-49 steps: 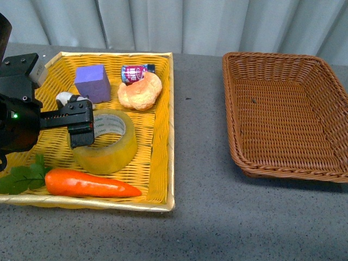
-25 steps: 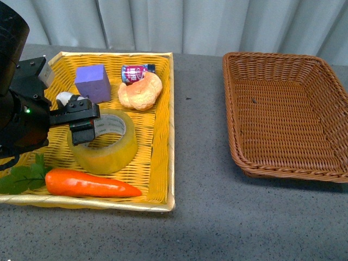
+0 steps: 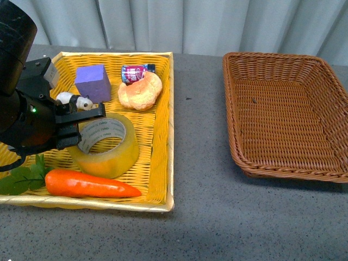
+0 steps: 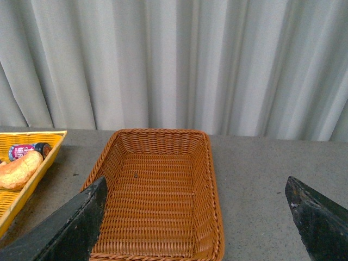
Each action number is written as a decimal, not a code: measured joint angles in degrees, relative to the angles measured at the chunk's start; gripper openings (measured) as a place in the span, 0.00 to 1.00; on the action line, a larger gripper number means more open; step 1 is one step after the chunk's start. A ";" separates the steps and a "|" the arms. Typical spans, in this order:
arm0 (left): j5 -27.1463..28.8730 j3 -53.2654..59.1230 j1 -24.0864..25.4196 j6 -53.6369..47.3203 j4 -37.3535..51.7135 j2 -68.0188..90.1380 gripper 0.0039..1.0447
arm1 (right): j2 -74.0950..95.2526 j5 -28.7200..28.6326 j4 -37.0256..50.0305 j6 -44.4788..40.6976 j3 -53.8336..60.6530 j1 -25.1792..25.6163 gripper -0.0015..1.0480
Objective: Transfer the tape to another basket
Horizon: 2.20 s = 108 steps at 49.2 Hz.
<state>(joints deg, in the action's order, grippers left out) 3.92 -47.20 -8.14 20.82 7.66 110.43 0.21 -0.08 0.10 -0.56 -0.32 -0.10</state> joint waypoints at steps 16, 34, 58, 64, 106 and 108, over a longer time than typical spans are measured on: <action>-4.59 -0.79 -0.39 0.46 -1.81 -4.48 0.13 | 0.00 0.00 0.00 0.00 0.00 0.00 0.91; -6.16 -6.67 -6.23 -10.54 1.11 -9.84 0.13 | 0.00 0.00 0.00 0.00 0.00 0.00 0.91; -12.04 -18.01 -18.95 -27.15 -0.59 -3.13 0.13 | 0.00 0.00 0.00 0.00 0.00 0.00 0.91; -11.76 -19.61 -19.23 -28.26 -0.74 -2.40 0.13 | 0.00 0.00 0.00 0.00 0.00 0.00 0.91; -11.58 -19.78 -19.23 -28.33 -0.74 -2.34 0.13 | 48.39 -15.47 6.08 6.01 -20.37 5.07 0.91; -11.56 -19.78 -19.23 -28.33 -0.74 -2.36 0.13 | 54.45 -15.85 6.95 5.99 -23.21 3.78 0.91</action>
<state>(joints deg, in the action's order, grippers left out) -7.64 -66.98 -27.38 -7.51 6.92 108.07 54.65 -15.92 7.05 5.43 -23.53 3.68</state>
